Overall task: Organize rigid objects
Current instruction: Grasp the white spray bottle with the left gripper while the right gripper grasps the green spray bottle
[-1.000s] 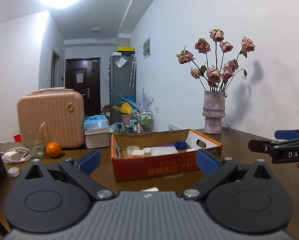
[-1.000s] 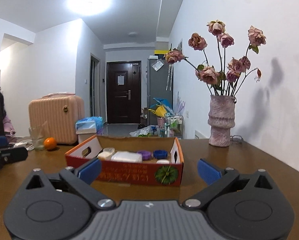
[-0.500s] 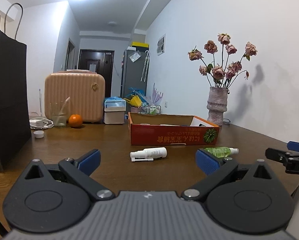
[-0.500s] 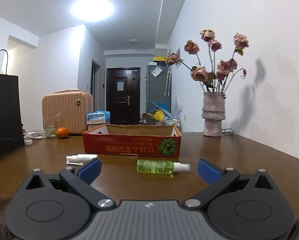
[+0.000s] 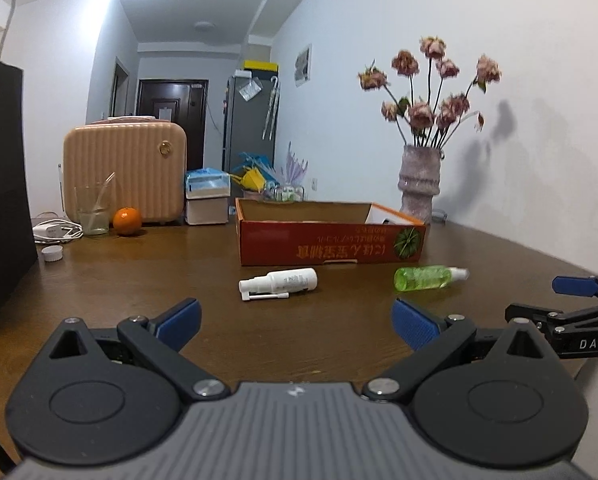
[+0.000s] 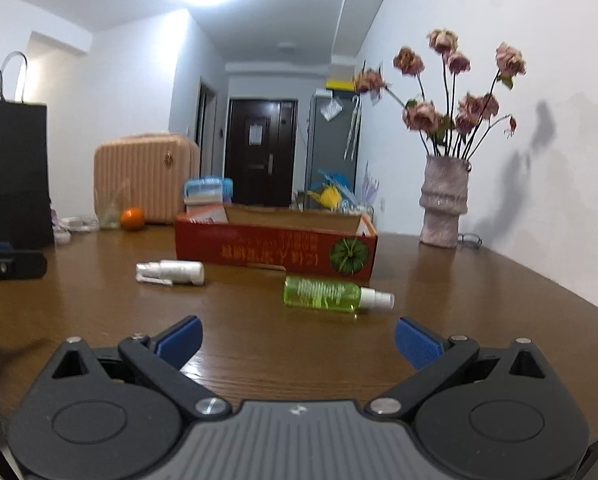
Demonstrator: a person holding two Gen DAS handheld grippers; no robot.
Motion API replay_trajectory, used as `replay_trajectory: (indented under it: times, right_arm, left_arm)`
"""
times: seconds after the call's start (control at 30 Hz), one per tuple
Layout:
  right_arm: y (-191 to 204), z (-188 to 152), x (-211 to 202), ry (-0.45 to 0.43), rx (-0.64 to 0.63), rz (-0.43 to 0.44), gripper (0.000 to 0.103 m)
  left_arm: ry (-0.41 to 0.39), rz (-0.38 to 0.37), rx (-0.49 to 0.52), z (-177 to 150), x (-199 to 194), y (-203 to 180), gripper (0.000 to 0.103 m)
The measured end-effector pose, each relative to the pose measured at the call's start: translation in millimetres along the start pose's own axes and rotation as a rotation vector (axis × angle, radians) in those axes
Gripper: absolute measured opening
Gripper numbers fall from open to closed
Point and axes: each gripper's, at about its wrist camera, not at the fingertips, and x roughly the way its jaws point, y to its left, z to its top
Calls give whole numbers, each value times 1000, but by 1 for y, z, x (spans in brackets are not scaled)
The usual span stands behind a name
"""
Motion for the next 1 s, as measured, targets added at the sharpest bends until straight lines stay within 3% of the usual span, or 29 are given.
replay_trajectory:
  times: [0.2, 0.3, 0.5, 0.7, 0.83, 0.9, 1.0]
  right_arm:
    - [-15, 10, 36, 73, 2, 11, 99]
    - [-25, 18, 59, 108, -28, 12, 96]
    - [-37, 40, 111, 147, -153, 33, 95]
    - [-42, 52, 176, 242, -274, 82, 94]
    - [-46, 50, 215, 327, -279, 145, 78]
    - [-53, 51, 228, 347, -230, 189, 63]
    - [-66, 54, 242, 377, -134, 240, 42]
  left_arm:
    - [47, -19, 70, 15, 44, 2, 103]
    - [117, -20, 84, 22, 77, 9, 99]
    - [241, -67, 144, 37, 150, 23, 94]
    - [303, -114, 228, 41, 215, 26, 87]
    - [412, -173, 180, 38, 255, 30, 63]
    - [397, -189, 119, 37, 261, 33, 52]
    - [393, -174, 118, 39, 262, 31, 31]
